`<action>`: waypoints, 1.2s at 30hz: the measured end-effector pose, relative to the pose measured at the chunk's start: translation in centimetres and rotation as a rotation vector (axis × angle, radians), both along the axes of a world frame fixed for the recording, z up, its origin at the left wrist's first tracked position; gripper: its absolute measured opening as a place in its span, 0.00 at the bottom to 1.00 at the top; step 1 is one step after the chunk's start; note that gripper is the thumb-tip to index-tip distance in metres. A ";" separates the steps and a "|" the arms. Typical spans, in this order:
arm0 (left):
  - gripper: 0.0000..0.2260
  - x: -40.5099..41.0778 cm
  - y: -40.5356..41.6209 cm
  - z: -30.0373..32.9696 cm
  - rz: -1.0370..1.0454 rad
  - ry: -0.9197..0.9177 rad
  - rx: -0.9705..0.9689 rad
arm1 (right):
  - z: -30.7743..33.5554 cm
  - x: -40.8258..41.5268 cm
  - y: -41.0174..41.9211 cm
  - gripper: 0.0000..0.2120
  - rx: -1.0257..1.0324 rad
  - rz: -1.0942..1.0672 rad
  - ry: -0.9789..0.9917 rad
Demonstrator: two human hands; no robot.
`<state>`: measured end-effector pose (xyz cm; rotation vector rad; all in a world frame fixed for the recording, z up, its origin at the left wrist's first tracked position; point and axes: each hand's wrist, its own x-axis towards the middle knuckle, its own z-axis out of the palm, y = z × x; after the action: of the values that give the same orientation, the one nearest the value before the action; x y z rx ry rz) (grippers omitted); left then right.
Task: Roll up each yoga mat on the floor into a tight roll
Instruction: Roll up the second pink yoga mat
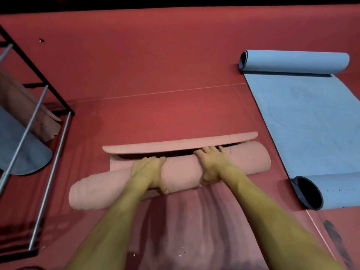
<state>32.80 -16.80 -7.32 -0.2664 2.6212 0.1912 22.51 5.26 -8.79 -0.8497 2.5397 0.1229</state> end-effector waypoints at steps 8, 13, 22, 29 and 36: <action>0.47 1.4 0.2 0.9 0.078 -0.043 0.120 | 0.3 0.8 0.7 0.57 -0.024 -0.008 0.004; 0.55 2.1 1.2 0.8 0.119 -0.003 0.084 | 0.0 1.6 1.0 0.60 -0.076 -0.044 0.073; 0.42 1.3 2.0 1.2 0.175 0.169 -0.010 | 1.6 0.6 -0.1 0.53 -0.073 -0.145 0.007; 0.35 0.4 2.6 1.2 0.130 0.153 -0.098 | 1.9 0.6 -0.2 0.50 -0.081 -0.148 0.083; 0.27 0.0 2.8 1.0 0.099 0.239 -0.118 | 1.7 0.8 -0.4 0.44 -0.133 -0.149 0.143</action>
<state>32.84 -14.03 -6.31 -0.4387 2.8636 0.1066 23.32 4.84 -7.07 -0.7205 2.7610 -0.0339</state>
